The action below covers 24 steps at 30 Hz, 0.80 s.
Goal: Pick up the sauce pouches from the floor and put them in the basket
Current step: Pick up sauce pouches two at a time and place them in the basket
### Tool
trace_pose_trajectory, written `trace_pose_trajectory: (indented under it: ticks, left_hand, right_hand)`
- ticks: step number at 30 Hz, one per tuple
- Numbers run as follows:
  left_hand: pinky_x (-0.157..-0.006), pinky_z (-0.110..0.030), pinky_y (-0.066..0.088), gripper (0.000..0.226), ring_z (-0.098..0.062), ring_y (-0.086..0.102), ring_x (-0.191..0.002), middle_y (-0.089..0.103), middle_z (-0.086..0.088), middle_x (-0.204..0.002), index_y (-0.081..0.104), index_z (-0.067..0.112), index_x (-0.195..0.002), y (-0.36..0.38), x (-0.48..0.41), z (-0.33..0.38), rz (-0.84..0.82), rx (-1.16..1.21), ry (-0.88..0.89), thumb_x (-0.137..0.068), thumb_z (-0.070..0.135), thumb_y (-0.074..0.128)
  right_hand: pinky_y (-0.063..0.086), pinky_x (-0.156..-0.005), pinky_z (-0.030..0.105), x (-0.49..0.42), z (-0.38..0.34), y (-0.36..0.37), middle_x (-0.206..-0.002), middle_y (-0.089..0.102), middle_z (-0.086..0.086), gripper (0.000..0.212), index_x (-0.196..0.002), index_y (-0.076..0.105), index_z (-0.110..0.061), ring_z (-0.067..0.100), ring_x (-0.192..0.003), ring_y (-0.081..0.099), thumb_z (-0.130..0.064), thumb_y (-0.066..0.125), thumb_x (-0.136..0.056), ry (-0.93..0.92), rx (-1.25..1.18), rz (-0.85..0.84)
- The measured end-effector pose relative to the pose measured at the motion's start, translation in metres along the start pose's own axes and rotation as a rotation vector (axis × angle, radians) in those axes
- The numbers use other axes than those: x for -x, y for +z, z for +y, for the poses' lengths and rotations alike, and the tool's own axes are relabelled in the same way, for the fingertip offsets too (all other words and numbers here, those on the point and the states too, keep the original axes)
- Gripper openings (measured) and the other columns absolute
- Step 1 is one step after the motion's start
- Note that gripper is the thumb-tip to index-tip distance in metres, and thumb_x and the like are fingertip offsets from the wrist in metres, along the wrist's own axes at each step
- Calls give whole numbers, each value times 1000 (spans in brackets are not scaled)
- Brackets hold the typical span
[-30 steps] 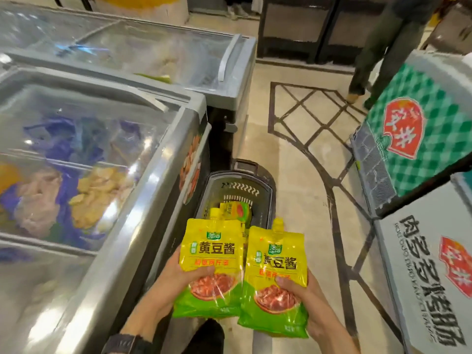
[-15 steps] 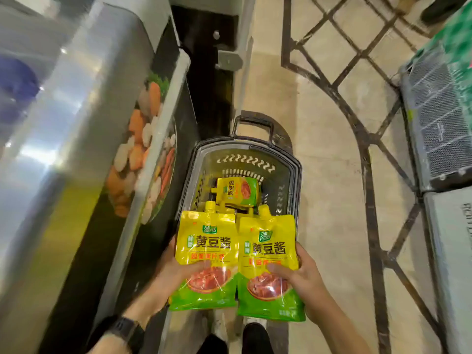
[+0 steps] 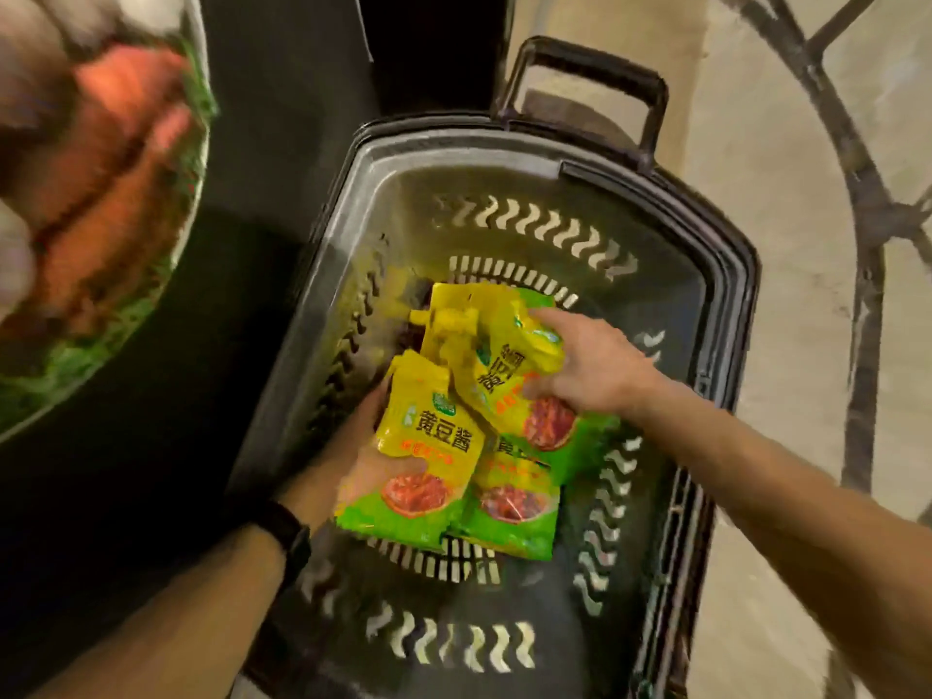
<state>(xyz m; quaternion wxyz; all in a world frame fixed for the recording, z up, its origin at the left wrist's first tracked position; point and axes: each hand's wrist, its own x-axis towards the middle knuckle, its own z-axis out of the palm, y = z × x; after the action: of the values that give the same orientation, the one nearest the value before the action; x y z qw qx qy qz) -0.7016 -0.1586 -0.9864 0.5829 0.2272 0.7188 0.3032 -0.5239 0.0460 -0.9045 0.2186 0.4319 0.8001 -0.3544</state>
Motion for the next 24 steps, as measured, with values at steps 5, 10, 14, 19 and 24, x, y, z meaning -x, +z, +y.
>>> trace_pose_trajectory:
  ticks: [5,10,14,19,24]
  left_hand:
    - [-92,-8,45,107,13,60,-108,63,10,-124,41,9,-146,3,-23,-46,-50,-106,35,-53,23,92]
    - [-105,-22,33,112,2,40,-136,45,30,-141,33,40,-151,10,-19,-47,124,-231,78,-50,62,76]
    - [-121,-40,18,108,5,27,-142,30,46,-145,12,62,-148,17,0,-60,241,-263,99,-67,48,82]
    - [-118,-56,26,108,-10,33,-142,34,30,-149,11,58,-150,13,9,-53,230,-239,27,-59,84,62]
    - [-111,-48,36,116,-19,21,-149,9,4,-165,-15,48,-153,29,25,-18,311,-582,-13,-84,24,75]
  right_hand:
    - [44,-103,36,-100,-16,-3,-137,59,10,83,-146,44,-20,29,-125,55,-28,84,-75,-182,237,-161]
    - [48,-98,35,-155,-17,14,-133,60,9,77,-145,45,-24,30,-119,58,-27,81,-77,-227,373,-141]
    - [48,-91,40,-156,-4,39,-124,64,14,59,-143,42,-21,35,-114,61,-12,59,-87,-221,512,168]
    - [37,-97,41,-154,13,41,-138,54,16,65,-143,44,-16,35,-128,48,-2,61,-82,-166,455,301]
    - [39,-101,46,-140,10,50,-136,48,20,84,-149,40,-13,40,-121,48,-3,72,-72,-253,465,467]
